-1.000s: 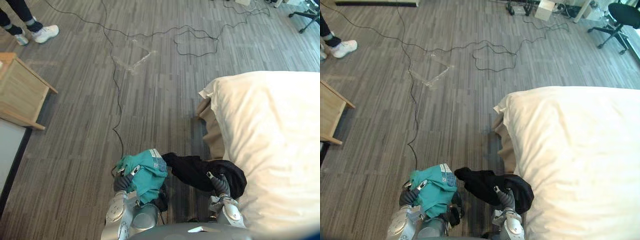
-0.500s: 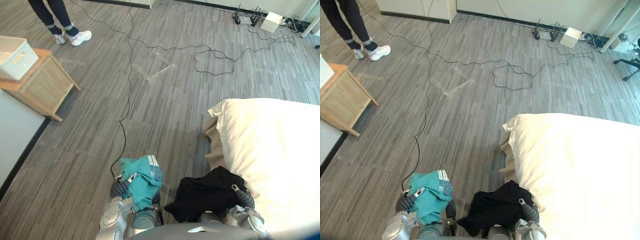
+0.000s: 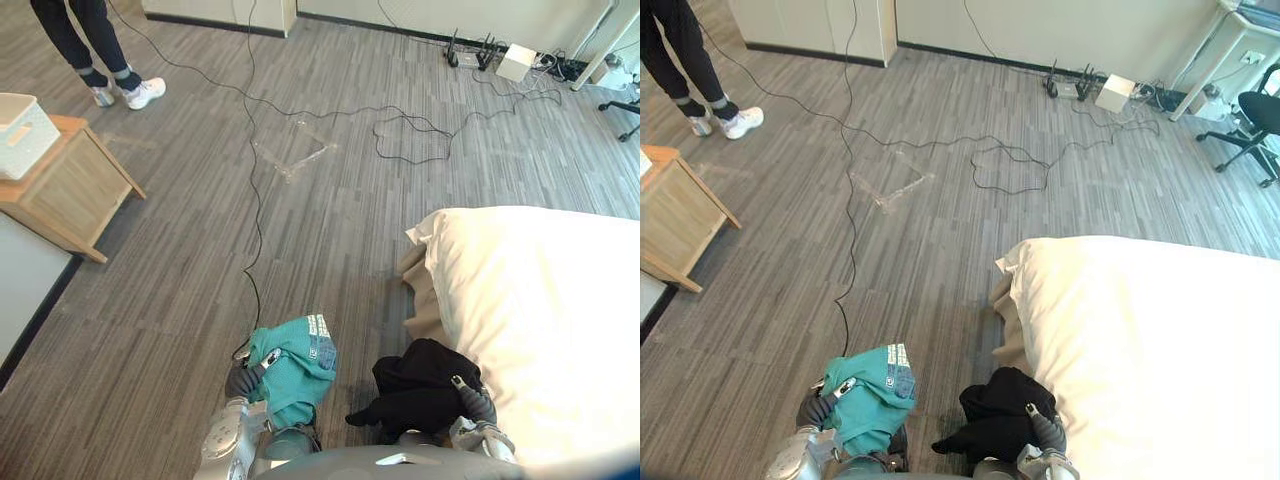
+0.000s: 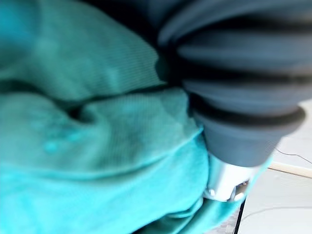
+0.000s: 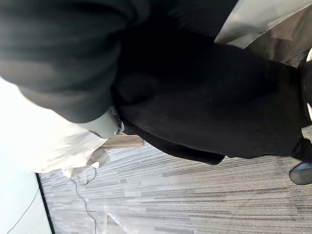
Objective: Tidy the bed and pick cloth on bed and put in laundry
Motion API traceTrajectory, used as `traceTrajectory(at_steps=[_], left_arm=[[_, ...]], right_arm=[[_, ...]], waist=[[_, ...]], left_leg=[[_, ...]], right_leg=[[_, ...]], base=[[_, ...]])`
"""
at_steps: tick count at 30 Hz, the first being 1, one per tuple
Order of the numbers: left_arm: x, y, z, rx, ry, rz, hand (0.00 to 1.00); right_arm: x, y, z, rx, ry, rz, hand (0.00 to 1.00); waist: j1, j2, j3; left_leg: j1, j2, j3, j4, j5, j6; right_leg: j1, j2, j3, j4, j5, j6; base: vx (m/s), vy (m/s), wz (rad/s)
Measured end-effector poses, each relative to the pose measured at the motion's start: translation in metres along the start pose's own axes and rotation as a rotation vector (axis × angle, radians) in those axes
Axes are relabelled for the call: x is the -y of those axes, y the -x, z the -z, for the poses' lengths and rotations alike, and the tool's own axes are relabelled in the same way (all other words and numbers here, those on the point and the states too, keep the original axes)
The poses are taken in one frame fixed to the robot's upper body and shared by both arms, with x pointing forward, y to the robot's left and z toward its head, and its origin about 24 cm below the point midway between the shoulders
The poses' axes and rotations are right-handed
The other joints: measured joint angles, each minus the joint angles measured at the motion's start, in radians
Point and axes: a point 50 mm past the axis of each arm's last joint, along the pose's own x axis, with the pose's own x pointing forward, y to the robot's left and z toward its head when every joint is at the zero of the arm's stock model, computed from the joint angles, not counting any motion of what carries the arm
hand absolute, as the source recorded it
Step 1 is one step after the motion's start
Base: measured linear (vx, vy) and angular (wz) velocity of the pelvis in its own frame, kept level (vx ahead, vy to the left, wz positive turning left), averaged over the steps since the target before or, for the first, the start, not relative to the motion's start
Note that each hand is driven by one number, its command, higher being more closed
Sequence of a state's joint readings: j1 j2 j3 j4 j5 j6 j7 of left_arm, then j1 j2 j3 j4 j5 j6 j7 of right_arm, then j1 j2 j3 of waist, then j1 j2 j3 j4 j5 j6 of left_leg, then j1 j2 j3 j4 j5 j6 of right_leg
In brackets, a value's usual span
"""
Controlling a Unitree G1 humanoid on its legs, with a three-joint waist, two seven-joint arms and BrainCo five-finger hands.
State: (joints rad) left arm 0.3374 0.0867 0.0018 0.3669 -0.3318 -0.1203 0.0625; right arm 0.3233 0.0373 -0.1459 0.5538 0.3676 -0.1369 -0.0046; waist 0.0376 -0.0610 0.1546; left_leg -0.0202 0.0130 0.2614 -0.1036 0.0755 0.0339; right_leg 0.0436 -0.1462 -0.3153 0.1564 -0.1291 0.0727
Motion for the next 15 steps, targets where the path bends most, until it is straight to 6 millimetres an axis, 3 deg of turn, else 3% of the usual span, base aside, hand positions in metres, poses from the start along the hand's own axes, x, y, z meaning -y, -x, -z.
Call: traceTrajectory(at_steps=[3,4,9,13,15], left_arm=[[0.001,0.002,0.003,-0.008,0.007,0.002,1.00],[0.011,0.013,0.015,-0.047,0.027,0.042,1.00],[0.013,0.014,0.017,-0.051,0.035,0.043,1.00],[0.025,0.016,0.026,-0.089,-0.015,0.069,1.00],[0.043,0.016,0.039,-0.139,-0.043,0.095,1.00]], right_arm=[[0.007,0.006,0.004,-0.008,0.005,0.015,1.00],[0.011,0.010,-0.001,0.016,0.013,0.000,1.00],[0.010,0.011,0.001,0.011,0.016,-0.005,1.00],[-0.008,0.013,0.010,-0.021,0.071,-0.053,1.00],[-0.016,0.013,0.015,-0.038,0.135,-0.061,1.00]], waist=[[0.007,-0.002,-0.004],[0.009,0.014,-0.043],[0.009,0.032,-0.043],[0.000,0.034,-0.043],[-0.005,0.064,-0.039]], left_leg=[[-0.009,-0.014,-0.004,0.000,0.001,-0.001],[0.023,-0.025,0.006,0.006,-0.001,0.015],[0.024,-0.015,0.023,0.001,-0.010,0.003],[0.026,-0.033,0.032,0.000,0.008,0.000],[0.041,-0.024,0.022,0.001,0.018,-0.004]], right_leg=[[-0.001,-0.015,-0.008,0.001,-0.045,-0.001],[0.066,-0.009,0.054,0.001,0.013,0.018],[0.056,-0.002,0.055,0.001,0.001,0.000],[0.067,-0.013,0.056,-0.026,-0.065,0.001],[0.087,-0.001,0.052,-0.033,-0.076,-0.001]], base=[[-0.02,-0.010,0.11],[-0.02,-0.018,0.07],[-0.08,-0.038,-0.13],[-0.11,-0.088,-0.13],[-0.10,-0.075,0.11]])
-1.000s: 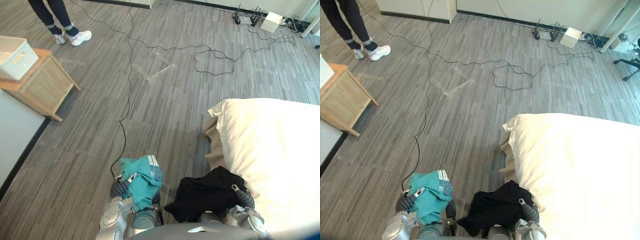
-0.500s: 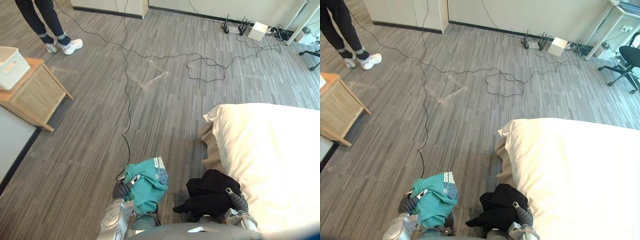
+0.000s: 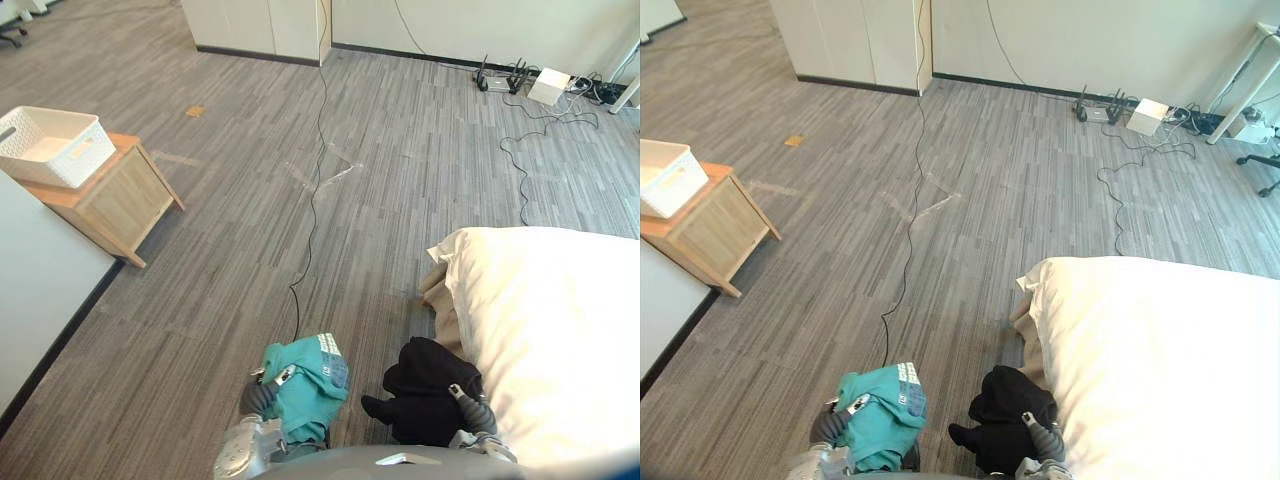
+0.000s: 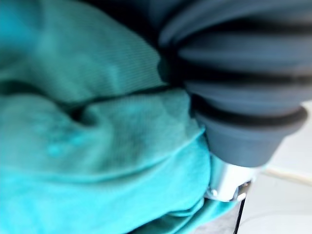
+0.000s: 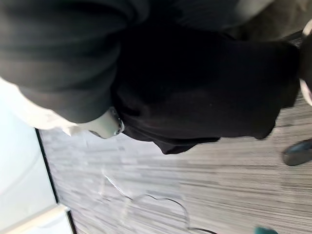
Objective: Tidy the bed and pick cloth on bed and put in laundry
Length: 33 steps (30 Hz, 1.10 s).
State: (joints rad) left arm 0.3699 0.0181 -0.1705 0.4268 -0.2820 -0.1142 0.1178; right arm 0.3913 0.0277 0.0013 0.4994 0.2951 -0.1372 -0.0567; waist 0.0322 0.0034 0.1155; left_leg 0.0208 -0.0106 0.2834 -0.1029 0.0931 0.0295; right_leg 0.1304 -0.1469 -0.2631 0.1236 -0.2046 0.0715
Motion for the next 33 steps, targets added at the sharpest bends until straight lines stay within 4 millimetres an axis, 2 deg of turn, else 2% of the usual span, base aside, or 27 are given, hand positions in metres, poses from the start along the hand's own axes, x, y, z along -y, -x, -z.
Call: traceTrajectory(at_steps=[3,5,8,10,13,14,15,16,17,18,20,22,23,25,26,27,28,29,31,32,33], left_arm=[[0.016,0.000,0.005,-0.017,-0.014,0.030,1.00],[0.026,-0.007,-0.004,0.013,-0.059,0.049,1.00],[0.022,-0.010,-0.009,0.030,-0.071,0.021,1.00],[0.018,-0.012,-0.013,0.041,-0.064,-0.001,1.00],[0.014,-0.016,-0.020,0.062,-0.059,-0.016,1.00],[0.012,-0.018,-0.023,0.071,-0.054,-0.026,1.00],[0.013,-0.019,-0.026,0.080,-0.054,-0.023,1.00],[0.016,-0.019,-0.026,0.081,-0.052,-0.015,1.00],[0.017,-0.019,-0.026,0.079,-0.052,-0.013,1.00],[0.014,-0.019,-0.025,0.074,-0.056,-0.020,1.00],[0.013,-0.021,-0.028,0.085,-0.055,-0.025,1.00],[0.012,-0.020,-0.027,0.085,-0.060,-0.026,1.00],[0.012,-0.020,-0.027,0.083,-0.071,-0.027,1.00],[0.012,-0.018,-0.023,0.071,-0.072,-0.029,1.00],[0.010,-0.018,-0.020,0.063,-0.084,-0.032,1.00],[0.008,-0.018,-0.019,0.058,-0.095,-0.035,1.00],[0.004,-0.018,-0.018,0.051,-0.107,-0.040,1.00],[-0.003,-0.018,-0.018,0.044,-0.128,-0.056,1.00],[-0.005,-0.017,-0.017,0.043,-0.129,-0.070,1.00],[-0.004,-0.017,-0.017,0.043,-0.126,-0.071,1.00],[-0.003,-0.018,-0.018,0.047,-0.124,-0.070,1.00]], right_arm=[[-0.009,-0.002,-0.001,0.003,0.049,-0.013,1.00],[-0.013,-0.008,-0.009,0.030,0.132,-0.024,1.00],[-0.017,-0.013,-0.016,0.050,0.174,-0.023,1.00],[-0.015,-0.016,-0.017,0.052,0.192,-0.014,1.00],[-0.015,-0.021,-0.026,0.074,0.194,-0.012,1.00],[-0.019,-0.026,-0.033,0.090,0.197,-0.024,1.00],[-0.020,-0.027,-0.034,0.091,0.200,-0.027,1.00],[-0.019,-0.028,-0.036,0.093,0.201,-0.021,1.00],[-0.016,-0.028,-0.031,0.074,0.208,-0.015,1.00],[-0.018,-0.028,-0.028,0.060,0.220,-0.021,1.00],[-0.025,-0.028,-0.027,0.059,0.256,-0.049,1.00],[-0.027,-0.027,-0.025,0.051,0.258,-0.063,1.00],[-0.025,-0.026,-0.023,0.046,0.260,-0.063,1.00],[-0.018,-0.026,-0.017,0.013,0.271,-0.050,1.00],[-0.014,-0.024,-0.012,-0.003,0.276,-0.043,1.00],[-0.012,-0.023,-0.011,-0.009,0.277,-0.041,1.00],[-0.010,-0.019,-0.006,-0.021,0.274,-0.040,1.00],[-0.007,-0.017,-0.003,-0.033,0.273,-0.037,1.00],[-0.002,-0.017,-0.003,-0.033,0.276,-0.026,1.00],[0.000,-0.016,-0.005,-0.027,0.273,-0.020,1.00],[0.001,-0.017,-0.007,-0.020,0.272,-0.018,1.00]], waist=[[0.000,0.021,-0.007],[0.009,0.035,0.027],[0.027,0.036,0.044],[0.040,0.034,0.046],[0.044,0.028,0.049],[0.046,0.018,0.071],[0.054,0.009,0.085],[0.071,0.024,0.084],[0.080,0.034,0.085],[0.090,0.028,0.082],[0.101,-0.005,0.089],[0.101,-0.019,0.084],[0.099,-0.019,0.083],[0.095,-0.008,0.077],[0.092,-0.012,0.074],[0.089,-0.021,0.069],[0.070,-0.042,0.062],[0.055,-0.058,0.055],[0.033,-0.052,0.056],[0.019,-0.042,0.060],[0.014,-0.038,0.061]], left_leg=[[-0.023,0.012,-0.014,0.039,-0.007,-0.002],[-0.118,0.054,-0.044,0.244,-0.094,-0.025],[-0.161,0.080,-0.079,0.353,-0.137,-0.022],[-0.158,0.073,-0.078,0.323,-0.127,-0.021],[-0.147,0.050,-0.073,0.250,-0.079,-0.007],[-0.194,0.049,-0.070,0.330,-0.090,-0.012],[-0.205,0.037,-0.076,0.330,-0.119,-0.032],[-0.207,0.045,-0.091,0.258,-0.101,-0.035],[-0.213,0.050,-0.096,0.252,-0.062,-0.003],[-0.210,0.037,-0.090,0.251,-0.069,-0.007],[-0.211,0.019,-0.080,0.262,-0.091,0.006],[-0.190,0.000,-0.080,0.244,-0.099,0.018],[-0.162,-0.009,-0.078,0.225,-0.114,0.024],[-0.104,-0.007,-0.082,0.194,-0.153,0.019],[-0.061,-0.015,-0.093,0.179,-0.177,0.028],[-0.043,-0.026,-0.104,0.173,-0.187,0.030],[-0.012,-0.045,-0.133,0.173,-0.209,0.040],[0.022,-0.058,-0.181,0.185,-0.235,0.066],[0.054,-0.048,-0.241,0.205,-0.259,0.066],[0.074,-0.030,-0.274,0.210,-0.274,0.065],[0.084,-0.024,-0.295,0.209,-0.280,0.064]], right_leg=[[0.002,0.006,-0.007,-0.002,-0.006,-0.003],[0.013,0.034,-0.011,-0.003,-0.013,-0.015],[0.036,0.057,-0.031,-0.002,-0.020,-0.023],[0.033,0.055,-0.030,-0.008,-0.017,-0.022],[0.038,0.049,-0.032,-0.055,0.012,-0.034],[0.056,0.043,-0.032,-0.088,0.029,-0.040],[0.063,0.039,-0.031,-0.097,0.032,-0.039],[0.073,0.046,-0.027,-0.111,0.033,-0.036],[0.085,0.054,-0.022,-0.124,0.029,-0.030],[0.092,0.043,-0.021,-0.133,0.029,-0.025],[0.089,0.022,-0.002,-0.142,0.041,-0.003],[0.099,0.004,0.004,-0.137,0.058,0.025],[0.093,-0.004,0.007,-0.086,0.059,0.030],[0.032,-0.022,0.016,0.120,0.043,0.055],[-0.036,-0.051,0.030,0.326,0.045,0.071],[-0.075,-0.076,0.032,0.434,0.065,0.089],[-0.144,-0.122,0.027,0.614,0.115,0.087],[-0.201,-0.150,0.008,0.764,0.076,0.037],[-0.243,-0.146,-0.034,0.824,0.004,0.013],[-0.282,-0.130,-0.062,0.813,-0.042,0.005],[-0.309,-0.125,-0.074,0.797,-0.059,0.000]], base=[[-0.06,-0.062,0.16],[-0.03,-0.086,0.35],[-0.01,-0.081,0.22],[0.07,-0.060,0.07],[0.12,-0.031,0.09],[0.10,-0.015,0.07],[0.08,-0.013,-0.08],[0.06,0.014,-0.20],[0.11,0.037,-0.12],[0.14,0.056,0.03],[0.21,0.060,0.07],[0.24,0.094,0.06],[0.25,0.152,0.01],[0.23,0.169,-0.04],[0.17,0.148,0.10],[0.26,0.173,0.39],[0.44,0.159,0.70],[0.48,0.131,0.82],[0.39,0.044,0.96],[0.35,-0.003,1.03],[0.43,-0.028,1.05]])
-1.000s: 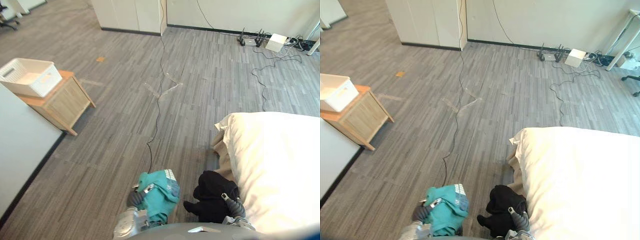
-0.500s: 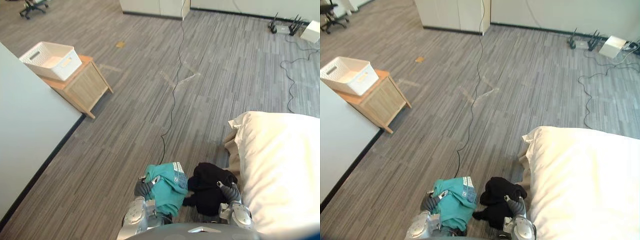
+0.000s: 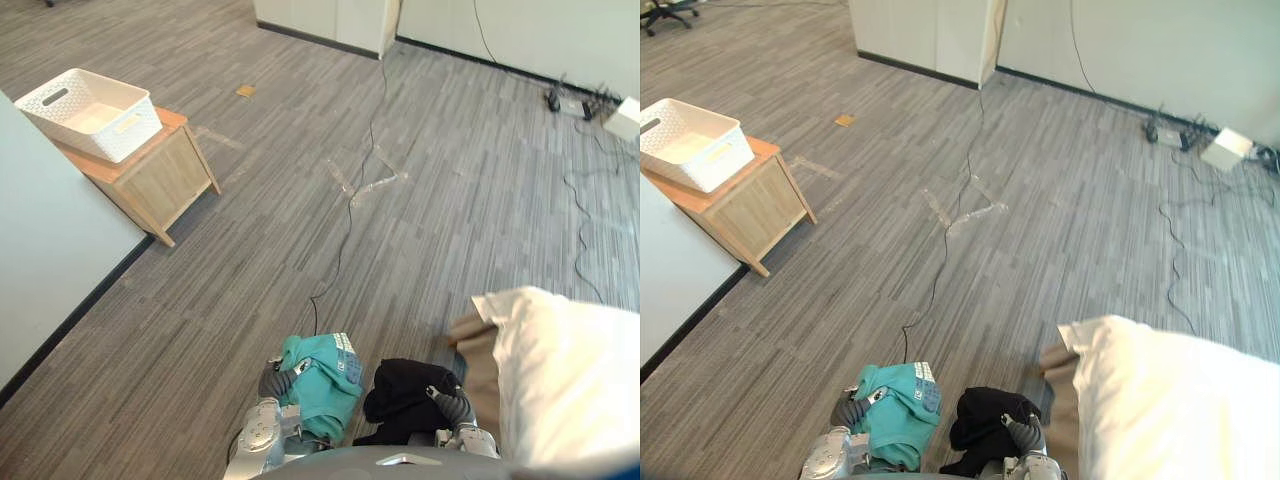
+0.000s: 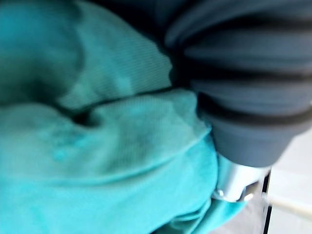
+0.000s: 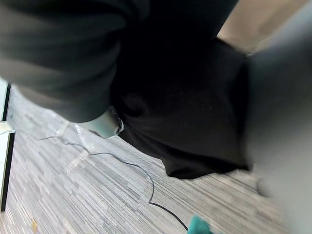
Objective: Tidy the bed and pick cloth on bed and put in laundry
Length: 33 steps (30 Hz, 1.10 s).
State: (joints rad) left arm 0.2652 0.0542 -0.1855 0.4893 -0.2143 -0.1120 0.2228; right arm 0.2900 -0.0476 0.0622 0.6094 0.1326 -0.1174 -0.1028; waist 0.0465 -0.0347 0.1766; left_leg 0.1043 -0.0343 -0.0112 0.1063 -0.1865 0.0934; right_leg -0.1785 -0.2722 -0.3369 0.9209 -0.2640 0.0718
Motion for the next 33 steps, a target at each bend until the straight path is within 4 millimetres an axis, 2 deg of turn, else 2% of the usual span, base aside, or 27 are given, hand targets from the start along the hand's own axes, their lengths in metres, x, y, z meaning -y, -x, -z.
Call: traceTrajectory(at_steps=[1,3,4,5,6,7,8,9,10,11,12,14,15,16,17,18,19,20,21,23,25,27,28,29,31,32,33], left_arm=[[0.001,-0.002,-0.002,0.007,0.001,0.002,1.00],[0.003,-0.003,-0.005,0.014,0.004,0.006,1.00],[0.004,-0.004,-0.008,0.027,0.008,0.012,1.00],[0.005,-0.005,-0.011,0.038,0.010,0.020,1.00],[0.005,-0.005,-0.012,0.041,0.012,0.021,1.00],[0.003,-0.005,-0.012,0.039,0.015,0.019,1.00],[-0.002,-0.003,-0.008,0.028,0.019,0.004,1.00],[-0.003,-0.002,-0.004,0.013,0.021,-0.004,1.00],[0.001,-0.001,-0.002,-0.004,0.030,0.007,1.00],[0.011,-0.001,-0.004,0.001,0.056,0.026,1.00],[0.018,-0.001,-0.005,0.004,0.091,0.037,1.00],[0.021,-0.001,-0.005,0.001,0.105,0.041,1.00],[0.021,0.000,0.000,-0.024,0.141,0.039,1.00],[0.020,0.000,0.002,-0.033,0.156,0.037,1.00],[0.017,0.003,0.006,-0.051,0.188,0.029,1.00],[0.017,0.003,0.007,-0.056,0.200,0.030,1.00],[0.016,0.004,0.007,-0.059,0.215,0.031,1.00],[0.016,0.005,0.008,-0.059,0.222,0.034,1.00],[0.016,0.005,0.006,-0.052,0.226,0.038,1.00],[0.017,0.005,0.001,-0.030,0.246,0.043,1.00],[0.018,0.004,-0.002,-0.022,0.248,0.047,1.00],[0.021,0.002,-0.006,-0.011,0.250,0.056,1.00],[0.021,0.000,-0.008,-0.007,0.249,0.059,1.00],[0.021,-0.001,-0.010,-0.001,0.248,0.060,1.00],[0.020,-0.003,-0.014,0.013,0.249,0.056,1.00],[0.015,-0.007,-0.022,0.045,0.257,0.042,1.00],[0.016,-0.006,-0.026,0.064,0.273,0.040,1.00]], right_arm=[[0.005,-0.001,-0.003,0.009,0.009,0.005,1.00],[0.006,-0.006,-0.011,0.035,0.019,0.001,1.00],[0.008,-0.010,-0.019,0.059,0.025,0.002,1.00],[0.006,-0.012,-0.022,0.070,0.022,-0.002,1.00],[0.005,-0.012,-0.024,0.073,0.022,-0.006,1.00],[0.002,-0.013,-0.025,0.075,0.017,-0.015,1.00],[-0.003,-0.013,-0.026,0.074,0.002,-0.020,1.00],[-0.002,-0.013,-0.028,0.084,-0.001,-0.016,1.00],[0.000,-0.015,-0.033,0.099,-0.013,-0.003,1.00],[0.006,-0.017,-0.038,0.113,-0.017,0.018,1.00],[0.007,-0.017,-0.043,0.131,-0.027,0.024,1.00],[0.006,-0.017,-0.042,0.126,-0.027,0.019,1.00],[-0.001,-0.016,-0.039,0.116,-0.019,-0.004,1.00],[-0.005,-0.015,-0.039,0.114,-0.011,-0.018,1.00],[-0.015,-0.014,-0.041,0.126,0.001,-0.055,1.00],[-0.017,-0.014,-0.044,0.138,0.004,-0.064,1.00],[-0.020,-0.013,-0.048,0.156,0.007,-0.078,1.00],[-0.022,-0.014,-0.051,0.168,0.007,-0.084,1.00],[-0.022,-0.014,-0.053,0.173,0.007,-0.084,1.00],[-0.023,-0.015,-0.056,0.178,0.014,-0.090,1.00],[-0.024,-0.016,-0.057,0.182,0.016,-0.095,1.00],[-0.023,-0.015,-0.056,0.177,0.014,-0.090,1.00],[-0.023,-0.015,-0.053,0.163,0.010,-0.088,1.00],[-0.025,-0.014,-0.051,0.158,0.003,-0.093,1.00],[-0.028,-0.014,-0.054,0.169,0.008,-0.102,1.00],[-0.036,-0.018,-0.067,0.205,0.005,-0.121,1.00],[-0.035,-0.018,-0.066,0.200,0.011,-0.119,1.00]], waist=[[-0.001,0.014,0.009],[-0.001,0.042,0.017],[-0.002,0.061,0.027],[-0.001,0.063,0.030],[-0.001,0.060,0.031],[0.002,0.049,0.034],[0.000,0.024,0.029],[-0.005,0.036,0.036],[-0.006,0.071,0.034],[-0.007,0.109,0.033],[-0.004,0.136,0.026],[-0.008,0.134,0.026],[-0.004,0.134,0.027],[0.000,0.133,0.028],[0.015,0.127,0.036],[0.022,0.131,0.041],[0.029,0.130,0.047],[0.032,0.127,0.049],[0.039,0.127,0.049],[0.071,0.128,0.050],[0.076,0.126,0.051],[0.075,0.129,0.052],[0.078,0.112,0.059],[0.083,0.071,0.050],[0.084,0.050,0.055],[0.091,0.048,0.090],[0.097,0.050,0.086]], left_leg=[[0.025,0.025,-0.029,-0.001,-0.004,-0.005],[0.044,0.068,-0.056,0.001,-0.008,-0.017],[0.058,0.100,-0.059,0.000,-0.026,-0.054],[0.073,0.118,-0.054,-0.002,-0.048,-0.091],[0.083,0.124,-0.054,-0.004,-0.060,-0.109],[0.117,0.136,-0.054,-0.008,-0.086,-0.147],[0.167,0.143,-0.058,-0.016,-0.112,-0.183],[0.194,0.159,-0.062,-0.017,-0.126,-0.198],[0.208,0.210,-0.080,-0.003,-0.131,-0.209],[0.207,0.248,-0.083,0.019,-0.108,-0.204],[0.189,0.281,-0.093,0.078,-0.043,-0.212],[0.150,0.290,-0.119,0.176,0.018,-0.206],[0.061,0.302,-0.122,0.380,0.137,-0.186],[0.023,0.310,-0.120,0.465,0.220,-0.189],[-0.051,0.330,-0.104,0.649,0.237,-0.201],[-0.091,0.339,-0.090,0.739,0.191,-0.195],[-0.164,0.340,-0.055,0.860,0.107,-0.191],[-0.226,0.318,-0.024,0.905,0.040,-0.187],[-0.250,0.301,-0.012,0.903,0.016,-0.190],[-0.328,0.216,0.017,0.797,-0.072,-0.194],[-0.357,0.160,0.036,0.615,-0.100,-0.187],[-0.365,0.111,0.045,0.344,-0.038,-0.177],[-0.346,0.092,0.078,0.237,0.084,-0.110],[-0.298,0.045,0.102,0.150,0.109,-0.086],[-0.311,0.030,0.131,0.196,0.099,-0.081],[-0.415,0.038,0.192,0.405,0.055,-0.092],[-0.425,0.034,0.202,0.345,0.046,-0.084]], right_leg=[[-0.044,0.025,-0.012,-0.092,-0.015,-0.011],[-0.092,0.076,0.002,-0.348,0.006,0.002],[-0.118,0.100,0.033,-0.524,0.075,0.008],[-0.147,0.098,0.077,-0.680,0.171,0.013],[-0.162,0.092,0.094,-0.741,0.214,0.024],[-0.191,0.075,0.135,-0.822,0.271,0.025],[-0.194,0.056,0.155,-0.845,0.279,0.022],[-0.192,0.064,0.162,-0.806,0.371,0.028],[-0.196,0.094,0.155,-0.719,0.430,0.001],[-0.198,0.123,0.137,-0.665,0.379,-0.022],[-0.197,0.141,0.108,-0.600,0.323,-0.050],[-0.179,0.155,0.090,-0.567,0.275,-0.066],[-0.119,0.185,0.069,-0.595,0.231,-0.075],[-0.084,0.204,0.068,-0.621,0.224,-0.083],[-0.012,0.239,0.070,-0.684,0.212,-0.103],[0.022,0.257,0.074,-0.709,0.208,-0.113],[0.080,0.281,0.081,-0.741,0.195,-0.134],[0.128,0.298,0.094,-0.768,0.186,-0.151],[0.145,0.303,0.108,-0.778,0.181,-0.155],[0.210,0.308,0.154,-0.819,0.172,-0.158],[0.258,0.300,0.184,-0.843,0.169,-0.135],[0.295,0.284,0.184,-0.856,0.140,-0.108],[0.322,0.264,0.188,-0.855,0.111,-0.087],[0.335,0.228,0.196,-0.870,0.096,-0.066],[0.357,0.212,0.196,-0.909,0.116,-0.065],[0.394,0.194,0.196,-0.921,0.132,-0.064],[0.416,0.185,0.204,-0.922,0.121,-0.049]], base=[[0.52,-0.090,0.87],[0.53,-0.143,0.80],[0.48,-0.194,0.77],[0.50,-0.214,0.72],[0.55,-0.276,0.59],[0.60,-0.350,0.54],[0.62,-0.391,0.48],[0.63,-0.411,0.55],[0.60,-0.413,0.43],[0.72,-0.468,0.44],[0.59,-0.393,0.27],[0.61,-0.374,0.22],[0.59,-0.338,0.09],[0.56,-0.263,-0.13],[0.42,-0.163,-0.25],[0.52,-0.186,-0.37],[0.48,-0.149,-0.31],[0.54,-0.148,-0.34],[0.50,-0.069,-0.57],[0.42,0.018,-0.76],[0.39,0.129,-0.49],[0.39,0.204,-0.13],[0.40,0.218,0.14],[0.41,0.190,0.15],[0.41,0.173,0.28],[0.34,0.199,0.39],[0.27,0.176,0.21]])
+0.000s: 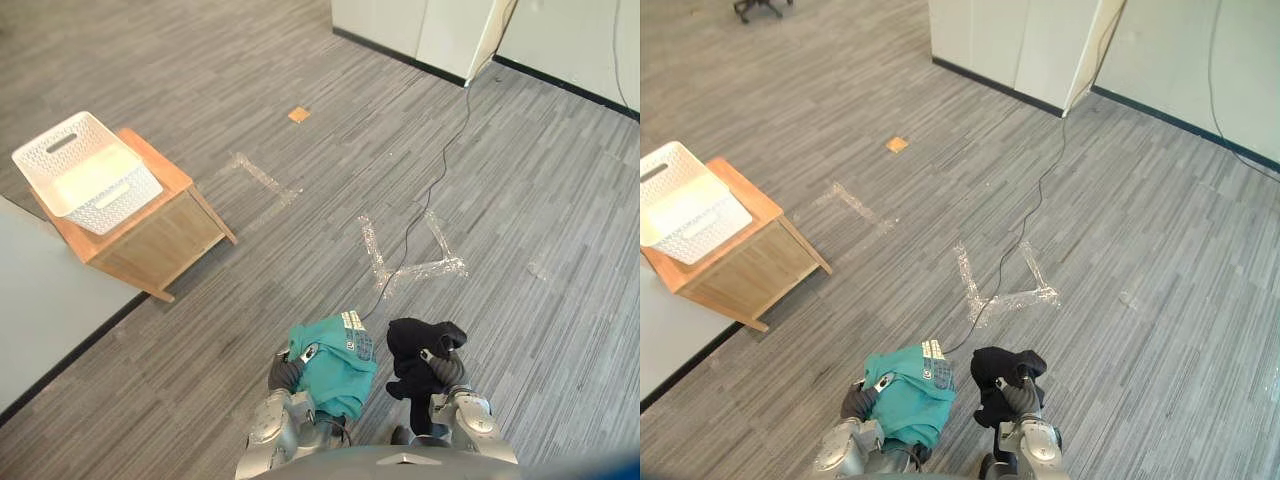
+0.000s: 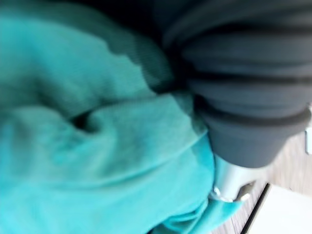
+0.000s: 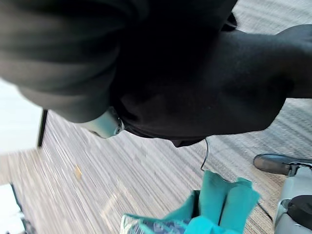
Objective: Tidy the bed and pick cloth on bed and put in laundry
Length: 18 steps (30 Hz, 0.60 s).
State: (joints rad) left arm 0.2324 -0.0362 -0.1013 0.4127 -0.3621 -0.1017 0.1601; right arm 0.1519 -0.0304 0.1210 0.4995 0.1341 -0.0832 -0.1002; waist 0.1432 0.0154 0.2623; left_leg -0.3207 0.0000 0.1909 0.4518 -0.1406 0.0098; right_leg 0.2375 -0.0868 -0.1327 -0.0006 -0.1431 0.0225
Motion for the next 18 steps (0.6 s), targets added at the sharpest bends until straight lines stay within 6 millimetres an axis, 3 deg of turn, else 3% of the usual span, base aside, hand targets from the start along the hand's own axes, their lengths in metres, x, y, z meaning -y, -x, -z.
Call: traceTrajectory(at_steps=[1,2,4,5,6,8,9,10,11,12,14,15,16,18], left_arm=[[0.002,0.004,0.004,-0.007,0.018,0.000,1.00],[0.001,0.004,0.006,-0.015,0.016,-0.004,1.00],[-0.003,0.006,0.007,-0.019,0.016,-0.018,1.00],[-0.006,0.006,0.007,-0.021,0.007,-0.021,1.00],[-0.009,0.006,0.008,-0.027,-0.009,-0.021,1.00],[-0.016,0.006,0.007,-0.031,-0.046,-0.025,1.00],[-0.019,0.007,0.007,-0.036,-0.057,-0.026,1.00],[-0.023,0.010,0.011,-0.049,-0.061,-0.038,1.00],[-0.025,0.013,0.014,-0.062,-0.063,-0.044,1.00],[-0.025,0.014,0.016,-0.067,-0.064,-0.044,1.00],[-0.021,0.012,0.015,-0.070,-0.071,-0.026,1.00],[-0.019,0.012,0.015,-0.069,-0.072,-0.020,1.00],[-0.016,0.012,0.017,-0.077,-0.073,-0.009,1.00],[-0.014,0.012,0.017,-0.078,-0.065,-0.008,1.00]], right_arm=[[0.005,0.003,0.006,-0.021,0.013,0.010,1.00],[0.004,0.003,0.010,-0.038,0.018,0.005,1.00],[0.001,0.007,0.019,-0.072,0.023,-0.009,1.00],[0.000,0.008,0.021,-0.079,0.020,-0.012,1.00],[0.000,0.010,0.023,-0.087,0.018,-0.014,1.00],[0.002,0.016,0.033,-0.119,0.012,-0.007,1.00],[0.004,0.018,0.036,-0.131,0.010,-0.001,1.00],[0.007,0.022,0.041,-0.147,0.007,0.010,1.00],[0.009,0.024,0.042,-0.149,0.000,0.019,1.00],[0.009,0.026,0.042,-0.146,-0.002,0.022,1.00],[0.009,0.026,0.037,-0.118,-0.006,0.021,1.00],[0.009,0.026,0.036,-0.114,-0.007,0.021,1.00],[0.010,0.025,0.030,-0.092,-0.007,0.022,1.00],[0.011,0.024,0.028,-0.082,-0.007,0.022,1.00]], waist=[[0.017,0.032,-0.017],[0.025,0.015,-0.018],[0.035,-0.016,-0.033],[0.032,-0.025,-0.034],[0.019,-0.041,-0.032],[-0.001,-0.067,-0.027],[-0.010,-0.070,-0.027],[-0.021,-0.067,-0.028],[-0.036,-0.064,-0.031],[-0.044,-0.062,-0.034],[-0.068,-0.049,-0.033],[-0.076,-0.038,-0.033],[-0.083,-0.008,-0.036],[-0.082,0.014,-0.043]], left_leg=[[0.024,0.027,0.023,-0.097,0.049,0.099],[0.046,0.007,0.031,-0.101,0.022,0.079],[0.133,-0.045,0.043,-0.187,0.001,0.103],[0.168,-0.062,0.034,-0.213,-0.007,0.112],[0.215,-0.081,0.008,-0.225,-0.026,0.118],[0.290,-0.112,-0.065,-0.225,-0.058,0.139],[0.316,-0.119,-0.091,-0.224,-0.071,0.146],[0.372,-0.122,-0.142,-0.227,-0.095,0.160],[0.419,-0.113,-0.193,-0.240,-0.110,0.165],[0.434,-0.106,-0.212,-0.243,-0.115,0.168],[0.481,-0.081,-0.318,-0.253,-0.126,0.163],[0.489,-0.070,-0.339,-0.252,-0.131,0.153],[0.509,-0.038,-0.361,-0.253,-0.153,0.113],[0.552,0.001,-0.361,-0.258,-0.186,0.053]], right_leg=[[0.027,0.034,0.010,0.003,-0.014,0.017],[0.045,0.011,0.013,0.018,-0.034,0.029],[-0.043,-0.048,0.034,0.285,-0.081,0.108],[-0.097,-0.064,0.047,0.438,-0.071,0.163],[-0.164,-0.082,0.071,0.636,-0.002,0.231],[-0.245,-0.124,0.028,0.907,0.095,0.230],[-0.269,-0.144,-0.007,0.978,0.072,0.200],[-0.306,-0.165,-0.082,1.057,0.017,0.108],[-0.347,-0.159,-0.118,1.053,-0.029,0.038],[-0.371,-0.150,-0.129,1.031,-0.050,0.036],[-0.481,-0.078,-0.097,0.845,-0.107,0.037],[-0.500,-0.053,-0.080,0.773,-0.107,0.038],[-0.531,-0.006,-0.038,0.610,-0.093,0.042],[-0.557,0.039,-0.015,0.337,0.035,0.027]], base=[[0.19,0.100,0.03],[0.28,0.108,-0.01],[0.33,0.160,0.13],[0.40,0.215,0.31],[0.36,0.178,0.47],[0.38,0.128,0.86],[0.49,0.104,1.08],[0.61,0.078,1.08],[0.50,0.060,1.10],[0.58,-0.003,1.32],[0.56,-0.069,1.43],[0.52,-0.091,1.30],[0.53,-0.099,1.08],[0.57,-0.113,0.80]])
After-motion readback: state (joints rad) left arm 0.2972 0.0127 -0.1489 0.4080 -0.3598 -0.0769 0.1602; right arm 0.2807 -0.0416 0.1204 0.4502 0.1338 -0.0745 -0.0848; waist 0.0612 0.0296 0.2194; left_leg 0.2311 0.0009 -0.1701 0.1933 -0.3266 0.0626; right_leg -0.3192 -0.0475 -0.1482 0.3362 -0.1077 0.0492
